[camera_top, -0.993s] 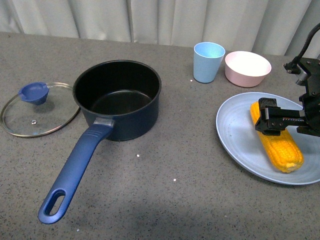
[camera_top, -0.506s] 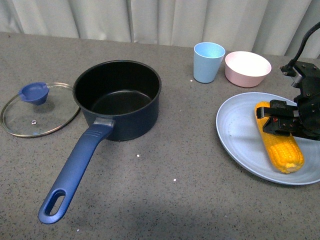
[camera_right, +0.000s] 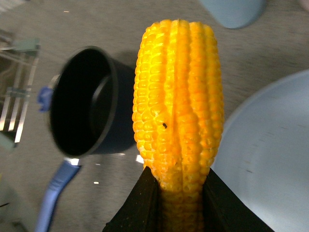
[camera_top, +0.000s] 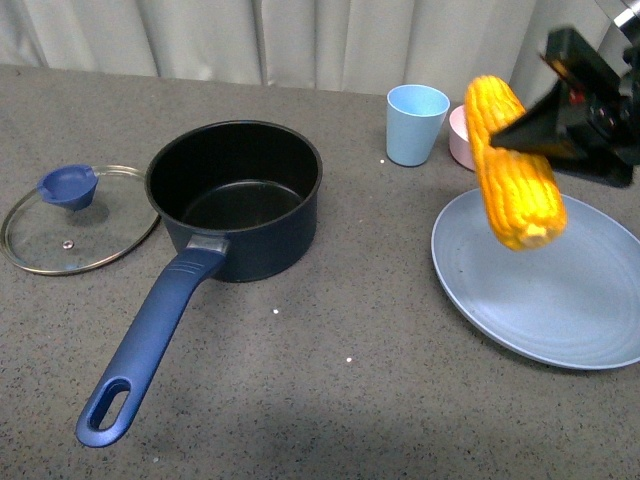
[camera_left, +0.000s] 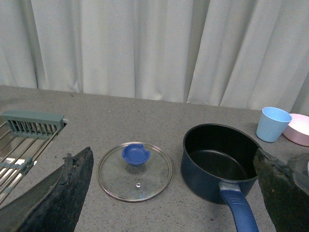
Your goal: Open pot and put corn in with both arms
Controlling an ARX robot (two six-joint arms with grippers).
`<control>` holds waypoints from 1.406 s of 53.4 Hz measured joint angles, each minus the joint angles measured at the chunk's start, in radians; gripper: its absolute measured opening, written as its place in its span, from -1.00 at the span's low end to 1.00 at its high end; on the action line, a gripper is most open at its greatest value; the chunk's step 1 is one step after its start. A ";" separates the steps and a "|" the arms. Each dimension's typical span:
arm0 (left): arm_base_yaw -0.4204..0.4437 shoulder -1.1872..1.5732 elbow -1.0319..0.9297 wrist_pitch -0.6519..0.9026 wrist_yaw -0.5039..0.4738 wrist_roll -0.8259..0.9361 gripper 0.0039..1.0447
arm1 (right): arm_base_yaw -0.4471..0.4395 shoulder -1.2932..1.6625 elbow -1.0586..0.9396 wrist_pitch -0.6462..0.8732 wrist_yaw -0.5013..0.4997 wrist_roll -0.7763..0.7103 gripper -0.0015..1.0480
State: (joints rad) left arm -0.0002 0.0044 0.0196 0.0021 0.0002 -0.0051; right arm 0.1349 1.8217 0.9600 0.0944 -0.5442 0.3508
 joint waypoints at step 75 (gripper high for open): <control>0.000 0.000 0.000 0.000 0.000 0.000 0.88 | 0.314 0.489 0.667 -0.113 0.035 0.121 0.82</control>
State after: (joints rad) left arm -0.0006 0.0044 0.0196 0.0021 0.0002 -0.0048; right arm 0.4484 2.3112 1.6268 -0.0185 -0.5087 0.4713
